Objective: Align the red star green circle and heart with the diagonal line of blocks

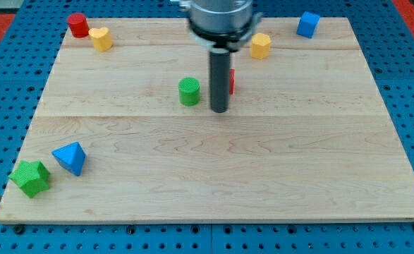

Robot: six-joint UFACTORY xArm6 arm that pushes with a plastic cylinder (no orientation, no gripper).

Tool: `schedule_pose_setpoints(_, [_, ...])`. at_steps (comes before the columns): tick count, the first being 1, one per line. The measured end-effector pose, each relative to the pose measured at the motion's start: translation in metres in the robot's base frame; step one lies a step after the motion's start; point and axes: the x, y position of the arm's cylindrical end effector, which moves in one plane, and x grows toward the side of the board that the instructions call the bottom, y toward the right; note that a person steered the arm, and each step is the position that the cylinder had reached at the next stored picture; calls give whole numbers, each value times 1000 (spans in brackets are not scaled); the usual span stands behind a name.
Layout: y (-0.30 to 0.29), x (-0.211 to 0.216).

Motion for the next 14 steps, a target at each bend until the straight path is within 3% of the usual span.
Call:
schedule_pose_setpoints(1, [11, -32])
schedule_pose_setpoints(2, [-23, -50])
schedule_pose_setpoints(4, [5, -33])
schedule_pose_setpoints(6, [-79, -24])
schedule_pose_setpoints(8, [-120, -9])
schedule_pose_setpoints(10, [-270, -18])
schedule_pose_setpoints(11, [-257, -50])
schedule_pose_setpoints(13, [-137, -50])
schedule_pose_setpoints(14, [-134, -51])
